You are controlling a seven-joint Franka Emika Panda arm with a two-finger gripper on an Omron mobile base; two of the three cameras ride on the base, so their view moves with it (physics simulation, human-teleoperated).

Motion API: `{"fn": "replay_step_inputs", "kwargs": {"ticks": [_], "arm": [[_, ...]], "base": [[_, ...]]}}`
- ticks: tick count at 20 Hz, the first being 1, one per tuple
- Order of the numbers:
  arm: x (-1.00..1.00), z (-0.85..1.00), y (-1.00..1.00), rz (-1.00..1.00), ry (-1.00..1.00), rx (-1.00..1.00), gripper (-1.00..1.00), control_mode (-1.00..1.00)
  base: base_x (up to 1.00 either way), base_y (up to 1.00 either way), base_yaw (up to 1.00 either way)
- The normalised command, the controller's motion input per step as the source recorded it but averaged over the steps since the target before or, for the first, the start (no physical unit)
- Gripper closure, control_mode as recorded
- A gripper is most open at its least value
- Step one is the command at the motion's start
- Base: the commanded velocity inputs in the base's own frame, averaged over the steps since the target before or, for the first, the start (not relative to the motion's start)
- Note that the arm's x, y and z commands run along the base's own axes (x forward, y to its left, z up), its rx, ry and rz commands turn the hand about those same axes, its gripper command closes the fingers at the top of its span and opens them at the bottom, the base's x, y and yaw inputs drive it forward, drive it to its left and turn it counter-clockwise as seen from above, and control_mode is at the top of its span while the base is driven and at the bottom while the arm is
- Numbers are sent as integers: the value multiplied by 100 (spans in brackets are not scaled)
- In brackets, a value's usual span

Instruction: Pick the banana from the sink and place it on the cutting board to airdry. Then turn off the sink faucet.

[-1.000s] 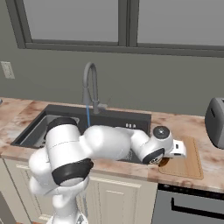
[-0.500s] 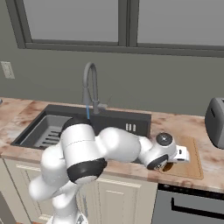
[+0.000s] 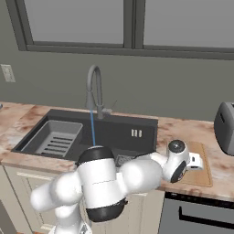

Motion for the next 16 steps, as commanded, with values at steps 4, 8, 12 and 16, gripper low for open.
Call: {"fn": "replay_step_inputs", "kwargs": {"ticks": [4,8,12,16], "arm": [[17,-33,0,0,0,0,100,-100],[5,-18,0,0,0,0,-100,-100],[0,0,0,0,0,0,-100,-100],[-10,0,-1,0,0,0,-100,-100]], "base": [[0,0,0],[0,0,0],[0,0,0],[0,0,0]]}}
